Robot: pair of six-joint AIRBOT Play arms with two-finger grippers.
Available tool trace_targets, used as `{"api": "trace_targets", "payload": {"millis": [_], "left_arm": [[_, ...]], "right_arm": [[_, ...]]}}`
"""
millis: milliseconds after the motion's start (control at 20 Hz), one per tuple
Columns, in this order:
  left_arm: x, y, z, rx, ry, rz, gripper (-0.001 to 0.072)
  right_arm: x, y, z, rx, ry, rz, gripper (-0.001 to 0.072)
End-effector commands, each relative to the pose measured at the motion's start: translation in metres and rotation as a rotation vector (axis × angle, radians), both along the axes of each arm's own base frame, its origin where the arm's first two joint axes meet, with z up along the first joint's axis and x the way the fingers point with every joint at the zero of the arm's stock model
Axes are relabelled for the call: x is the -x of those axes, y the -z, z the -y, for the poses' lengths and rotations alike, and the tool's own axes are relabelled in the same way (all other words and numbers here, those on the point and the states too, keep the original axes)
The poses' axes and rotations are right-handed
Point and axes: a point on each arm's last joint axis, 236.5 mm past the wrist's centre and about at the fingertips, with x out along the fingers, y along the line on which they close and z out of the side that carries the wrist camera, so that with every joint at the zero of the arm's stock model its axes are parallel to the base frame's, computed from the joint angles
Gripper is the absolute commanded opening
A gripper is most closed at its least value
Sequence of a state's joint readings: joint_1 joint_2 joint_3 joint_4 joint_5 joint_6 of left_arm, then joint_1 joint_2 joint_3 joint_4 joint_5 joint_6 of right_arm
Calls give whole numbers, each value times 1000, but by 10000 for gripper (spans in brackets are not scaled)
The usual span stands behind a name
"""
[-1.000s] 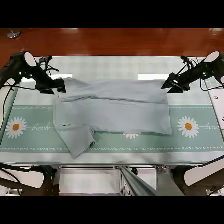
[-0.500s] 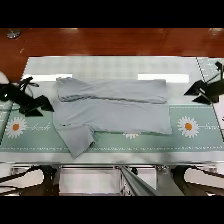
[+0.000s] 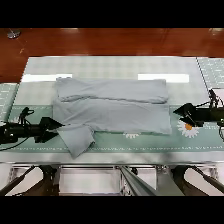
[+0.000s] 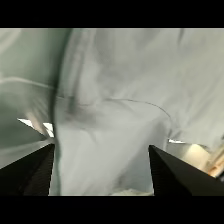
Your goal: Fold the shirts.
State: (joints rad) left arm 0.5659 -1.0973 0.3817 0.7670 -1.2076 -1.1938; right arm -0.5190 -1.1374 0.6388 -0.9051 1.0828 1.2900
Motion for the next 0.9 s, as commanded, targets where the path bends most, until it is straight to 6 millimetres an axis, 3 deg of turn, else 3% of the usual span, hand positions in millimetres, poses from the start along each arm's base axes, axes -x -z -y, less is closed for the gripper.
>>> {"api": "trace_targets", "payload": {"millis": [0,200,250,300,350,450,500,700,850], "left_arm": [[10,16,19,10,-7,4,699],[20,16,50,5,134,11,697],[22,17,55,2,166,16,642],[24,16,58,3,194,28,263],[25,14,59,9,214,46,25],[24,9,61,21,234,58,21],[23,7,61,23,237,62,21],[20,5,61,24,238,68,21],[19,5,63,24,237,73,21]], "right_arm": [[4,0,-9,-35,6,5,614],[3,-8,7,-21,17,9,614],[11,-7,14,-11,11,-17,614],[25,-2,19,-4,7,-71,614],[42,5,20,6,-9,-137,614],[72,19,13,1,-49,-241,614],[76,22,2,-37,-36,-255,614],[80,31,-30,-87,-95,-271,614],[68,37,-52,-130,-128,-252,614]]}}
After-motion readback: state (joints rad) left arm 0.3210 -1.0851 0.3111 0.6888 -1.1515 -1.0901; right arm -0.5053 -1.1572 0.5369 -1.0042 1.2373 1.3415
